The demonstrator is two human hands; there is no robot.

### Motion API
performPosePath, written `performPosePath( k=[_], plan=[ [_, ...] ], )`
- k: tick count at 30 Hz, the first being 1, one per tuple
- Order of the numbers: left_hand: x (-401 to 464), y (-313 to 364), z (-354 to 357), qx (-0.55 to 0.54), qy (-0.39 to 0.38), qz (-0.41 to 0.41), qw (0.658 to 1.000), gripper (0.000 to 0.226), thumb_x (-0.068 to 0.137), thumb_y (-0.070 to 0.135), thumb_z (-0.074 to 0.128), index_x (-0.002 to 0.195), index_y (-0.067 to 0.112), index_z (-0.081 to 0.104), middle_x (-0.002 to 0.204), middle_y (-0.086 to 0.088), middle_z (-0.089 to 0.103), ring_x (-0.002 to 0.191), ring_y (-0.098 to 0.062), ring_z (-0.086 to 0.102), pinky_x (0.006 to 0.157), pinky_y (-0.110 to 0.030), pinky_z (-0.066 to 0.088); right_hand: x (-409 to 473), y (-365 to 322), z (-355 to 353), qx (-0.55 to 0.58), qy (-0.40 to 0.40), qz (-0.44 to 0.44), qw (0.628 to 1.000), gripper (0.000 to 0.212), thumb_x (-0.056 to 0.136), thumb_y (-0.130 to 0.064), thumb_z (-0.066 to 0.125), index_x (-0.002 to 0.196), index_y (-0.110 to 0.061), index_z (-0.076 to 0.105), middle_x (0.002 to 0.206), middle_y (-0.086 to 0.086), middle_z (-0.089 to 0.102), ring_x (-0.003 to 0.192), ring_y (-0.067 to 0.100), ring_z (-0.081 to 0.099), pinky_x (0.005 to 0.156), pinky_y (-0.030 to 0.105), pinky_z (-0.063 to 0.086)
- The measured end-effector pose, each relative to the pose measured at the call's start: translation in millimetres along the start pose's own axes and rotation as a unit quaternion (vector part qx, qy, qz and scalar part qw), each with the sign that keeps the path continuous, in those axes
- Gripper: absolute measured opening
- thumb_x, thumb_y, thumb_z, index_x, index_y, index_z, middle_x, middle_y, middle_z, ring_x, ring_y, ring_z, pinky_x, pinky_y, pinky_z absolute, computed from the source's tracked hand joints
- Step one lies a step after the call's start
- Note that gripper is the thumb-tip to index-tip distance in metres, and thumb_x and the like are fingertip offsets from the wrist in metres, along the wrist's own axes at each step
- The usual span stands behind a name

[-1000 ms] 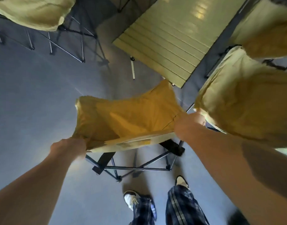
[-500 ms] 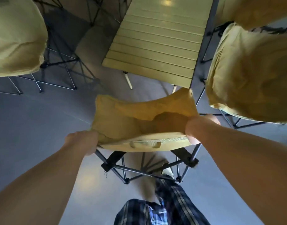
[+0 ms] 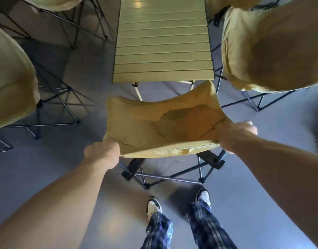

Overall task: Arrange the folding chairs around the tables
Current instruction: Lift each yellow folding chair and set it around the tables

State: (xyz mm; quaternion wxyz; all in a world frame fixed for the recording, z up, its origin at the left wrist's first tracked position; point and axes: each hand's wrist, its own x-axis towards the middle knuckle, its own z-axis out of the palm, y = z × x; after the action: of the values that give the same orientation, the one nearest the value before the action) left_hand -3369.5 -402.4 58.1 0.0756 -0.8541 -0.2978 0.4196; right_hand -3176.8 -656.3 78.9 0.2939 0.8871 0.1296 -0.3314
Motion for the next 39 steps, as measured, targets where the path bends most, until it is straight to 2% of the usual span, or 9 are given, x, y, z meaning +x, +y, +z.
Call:
performPosePath(
  k=[4,9,12,15,18,21,25,32,39],
  plan=[
    [1.4,-8.1,48.3,0.018,0.008,0.007,1.0,0.032,0.087,0.01,0.052,0.114,0.022,0.062,0.118,-0.003,0.062,0.109,-0.028,0.061,0.075,-0.03,0.041,-14.7,-35.8,58.5,-0.001,-0.031,-0.012,0.999,0.042,0.092,-0.024,0.06,0.132,-0.014,0.056,0.12,0.006,0.058,0.115,0.026,0.05,0.075,0.028,0.046],
    [1.9,8.4,115.5,-0.021,-0.001,0.005,1.0,0.027,0.087,0.011,0.049,0.11,0.022,0.06,0.109,-0.003,0.063,0.101,-0.028,0.062,0.07,-0.031,0.042,-17.9,-50.8,127.2,0.037,-0.049,-0.011,0.998,0.04,0.096,-0.025,0.058,0.132,-0.009,0.054,0.124,0.009,0.059,0.115,0.026,0.056,0.087,0.031,0.049],
    [-2.5,20.8,144.4,-0.052,0.008,0.003,0.999,0.027,0.088,0.012,0.048,0.111,0.021,0.058,0.11,-0.008,0.063,0.103,-0.033,0.062,0.069,-0.033,0.043,-23.1,-54.0,158.7,0.036,-0.061,-0.019,0.997,0.043,0.097,-0.021,0.055,0.137,-0.006,0.051,0.129,0.012,0.056,0.116,0.029,0.056,0.086,0.033,0.05],
    [-1.0,22.1,146.2,-0.055,0.018,-0.008,0.998,0.026,0.088,0.012,0.048,0.11,0.019,0.058,0.106,-0.01,0.062,0.1,-0.035,0.06,0.069,-0.033,0.042,-25.6,-51.8,162.0,0.036,-0.047,-0.031,0.998,0.046,0.098,-0.022,0.051,0.14,-0.003,0.046,0.132,0.016,0.051,0.119,0.032,0.052,0.087,0.034,0.049],
    [-3.7,28.2,147.2,-0.054,0.026,-0.004,0.998,0.023,0.087,0.008,0.047,0.106,0.017,0.057,0.089,-0.007,0.054,0.088,-0.033,0.056,0.068,-0.032,0.041,-30.3,-43.8,168.5,0.032,-0.041,-0.034,0.998,0.046,0.098,-0.026,0.049,0.139,-0.004,0.048,0.129,0.016,0.051,0.117,0.033,0.051,0.084,0.033,0.047],
    [-9.8,36.5,151.7,-0.047,0.018,-0.009,0.999,0.027,0.086,0.009,0.047,0.109,0.019,0.058,0.1,-0.008,0.061,0.099,-0.034,0.06,0.069,-0.032,0.042,-39.7,-36.9,181.3,0.02,-0.036,-0.044,0.998,0.044,0.099,-0.026,0.047,0.138,-0.007,0.049,0.129,0.016,0.05,0.118,0.032,0.049,0.084,0.033,0.047],
    [-12.0,37.8,150.8,-0.032,0.017,-0.026,0.999,0.034,0.085,0.009,0.05,0.117,0.018,0.058,0.115,-0.012,0.058,0.112,-0.035,0.053,0.076,-0.038,0.047,-48.7,-34.2,182.8,-0.011,-0.005,-0.063,0.998,0.045,0.093,-0.019,0.057,0.137,-0.009,0.051,0.126,0.017,0.049,0.116,0.032,0.048,0.082,0.034,0.051],
    [-19.6,39.3,158.2,-0.046,0.012,-0.033,0.998,0.037,0.088,0.009,0.045,0.124,0.018,0.05,0.118,-0.015,0.054,0.114,-0.035,0.045,0.069,-0.04,0.043,-50.6,-36.3,184.8,-0.018,0.001,-0.064,0.998,0.042,0.094,-0.016,0.057,0.135,-0.007,0.053,0.125,0.02,0.049,0.117,0.034,0.047,0.081,0.035,0.053],
    [-25.5,36.1,162.6,-0.04,-0.011,-0.043,0.998,0.038,0.089,0.011,0.046,0.126,0.018,0.048,0.123,-0.015,0.051,0.116,-0.034,0.043,0.071,-0.04,0.043,-53.5,-40.5,185.3,-0.015,-0.022,-0.069,0.997,0.042,0.095,-0.019,0.056,0.136,-0.007,0.052,0.125,0.019,0.049,0.117,0.033,0.047,0.078,0.035,0.051]
  ],
)
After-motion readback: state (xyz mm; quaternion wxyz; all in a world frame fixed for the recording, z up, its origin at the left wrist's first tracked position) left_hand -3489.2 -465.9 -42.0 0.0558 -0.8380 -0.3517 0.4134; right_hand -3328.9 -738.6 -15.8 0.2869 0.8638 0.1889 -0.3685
